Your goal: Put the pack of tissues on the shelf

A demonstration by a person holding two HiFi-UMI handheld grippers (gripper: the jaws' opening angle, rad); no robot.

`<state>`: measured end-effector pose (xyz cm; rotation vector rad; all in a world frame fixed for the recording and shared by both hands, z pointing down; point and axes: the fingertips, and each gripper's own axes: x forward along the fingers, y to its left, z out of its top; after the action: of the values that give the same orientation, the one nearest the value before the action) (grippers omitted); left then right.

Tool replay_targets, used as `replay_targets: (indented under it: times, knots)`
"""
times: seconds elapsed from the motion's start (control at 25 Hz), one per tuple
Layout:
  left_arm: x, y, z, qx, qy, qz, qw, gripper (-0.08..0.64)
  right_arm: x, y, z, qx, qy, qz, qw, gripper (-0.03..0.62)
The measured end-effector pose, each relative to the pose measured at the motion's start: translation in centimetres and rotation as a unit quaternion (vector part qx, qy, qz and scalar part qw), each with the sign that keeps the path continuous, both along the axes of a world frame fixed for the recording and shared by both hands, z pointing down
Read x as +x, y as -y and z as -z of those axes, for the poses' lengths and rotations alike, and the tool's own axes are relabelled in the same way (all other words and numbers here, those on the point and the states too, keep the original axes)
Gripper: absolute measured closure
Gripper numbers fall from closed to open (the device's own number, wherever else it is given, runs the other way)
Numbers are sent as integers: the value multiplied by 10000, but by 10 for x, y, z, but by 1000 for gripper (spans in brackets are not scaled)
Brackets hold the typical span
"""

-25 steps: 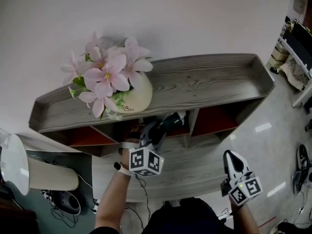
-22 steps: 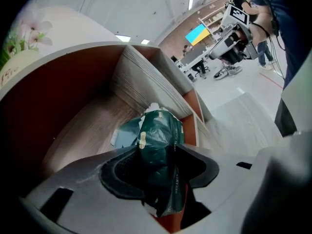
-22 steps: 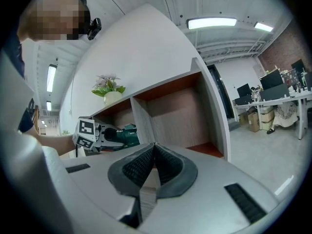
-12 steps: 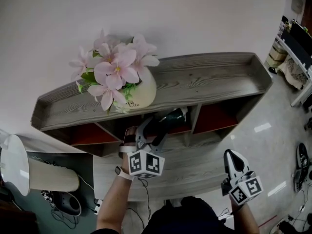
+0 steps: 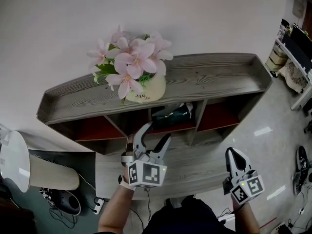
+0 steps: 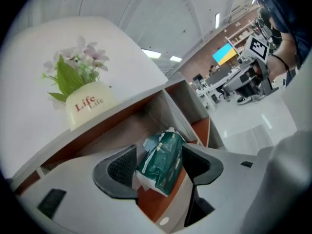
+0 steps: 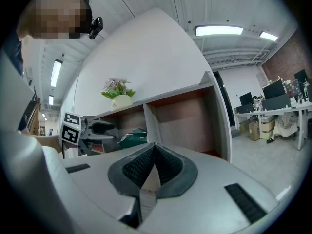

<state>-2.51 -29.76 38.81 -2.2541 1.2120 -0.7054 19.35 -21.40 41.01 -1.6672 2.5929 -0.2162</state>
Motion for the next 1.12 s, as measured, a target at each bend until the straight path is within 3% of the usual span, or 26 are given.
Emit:
replay_targets:
  times: [0.2,0.48,0.6,0.76,0.88,1.12]
  knots:
    - [-10,-30,19,51,-727,102,9973,330,-7,-8,12,90,-262,-36,9996,581]
    - [-29,-70,28,66,-1382,0,9904,429,-20,-21,28,326,-279,0,9991,580]
    - [-41,-86,28,42,-1939,27,9810,481,-29,-27,33,403,-273,72,9988,580]
    - [-62,-103,27,-219,-2787,355,9595,492,-36,-39,40,477,-275,99,9984,580]
    - [-75,-115,30,-251,-2993,513,9524,492,-39,-44,49,593,-256,87,9979,580]
    - [-89,-135,33,-272,-3100,491,9491,492,-45,-60,59,680,-248,40,9974,580]
